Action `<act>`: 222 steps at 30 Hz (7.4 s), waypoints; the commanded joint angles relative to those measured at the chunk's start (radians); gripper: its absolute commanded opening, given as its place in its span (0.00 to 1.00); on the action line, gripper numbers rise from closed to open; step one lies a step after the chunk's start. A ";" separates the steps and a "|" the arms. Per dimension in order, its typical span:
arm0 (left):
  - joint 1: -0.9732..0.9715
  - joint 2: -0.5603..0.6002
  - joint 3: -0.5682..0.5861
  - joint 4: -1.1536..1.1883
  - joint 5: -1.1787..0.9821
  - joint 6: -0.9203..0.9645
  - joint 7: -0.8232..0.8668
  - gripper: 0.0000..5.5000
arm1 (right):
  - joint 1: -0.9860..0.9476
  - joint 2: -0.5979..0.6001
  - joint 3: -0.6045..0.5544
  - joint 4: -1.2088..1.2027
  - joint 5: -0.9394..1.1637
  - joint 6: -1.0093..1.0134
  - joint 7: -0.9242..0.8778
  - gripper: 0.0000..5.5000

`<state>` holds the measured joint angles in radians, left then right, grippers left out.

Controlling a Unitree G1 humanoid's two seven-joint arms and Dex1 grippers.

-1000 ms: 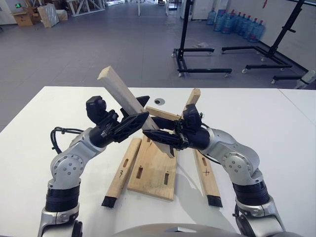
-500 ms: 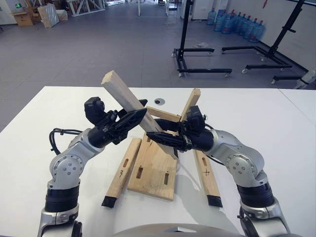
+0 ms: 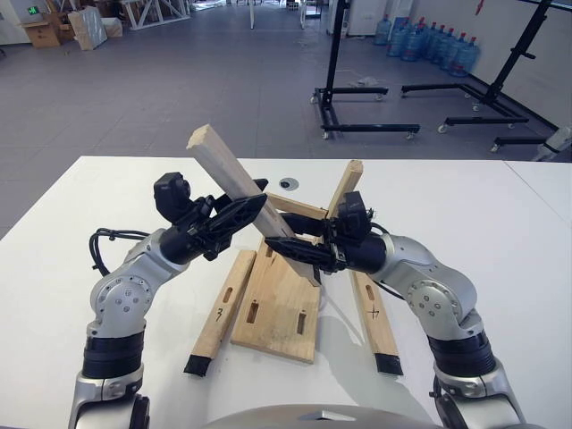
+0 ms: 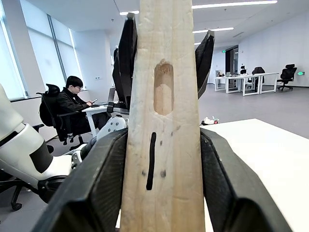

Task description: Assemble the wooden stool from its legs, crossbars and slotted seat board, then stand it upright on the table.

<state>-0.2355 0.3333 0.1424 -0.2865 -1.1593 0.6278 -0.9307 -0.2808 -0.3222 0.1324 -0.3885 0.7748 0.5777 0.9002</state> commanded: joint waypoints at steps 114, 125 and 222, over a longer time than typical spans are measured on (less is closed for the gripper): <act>-0.689 0.235 -0.532 1.227 0.579 -0.889 -0.684 0.37 | -0.184 -0.150 -0.150 0.027 0.115 0.104 0.009 0.67; -0.658 0.241 -0.585 1.202 0.591 -0.871 -0.684 0.37 | -0.193 -0.156 -0.147 0.027 0.119 0.112 0.011 0.67; -0.526 0.138 -0.053 1.376 0.634 -0.767 -0.683 0.37 | -0.196 -0.588 0.311 0.505 -0.732 -0.421 0.386 0.67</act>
<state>-0.7846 0.3897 -0.0226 1.0462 -0.4839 -0.1719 -1.6103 -0.6834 -0.8556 0.2441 0.0351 0.1920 0.0822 1.1575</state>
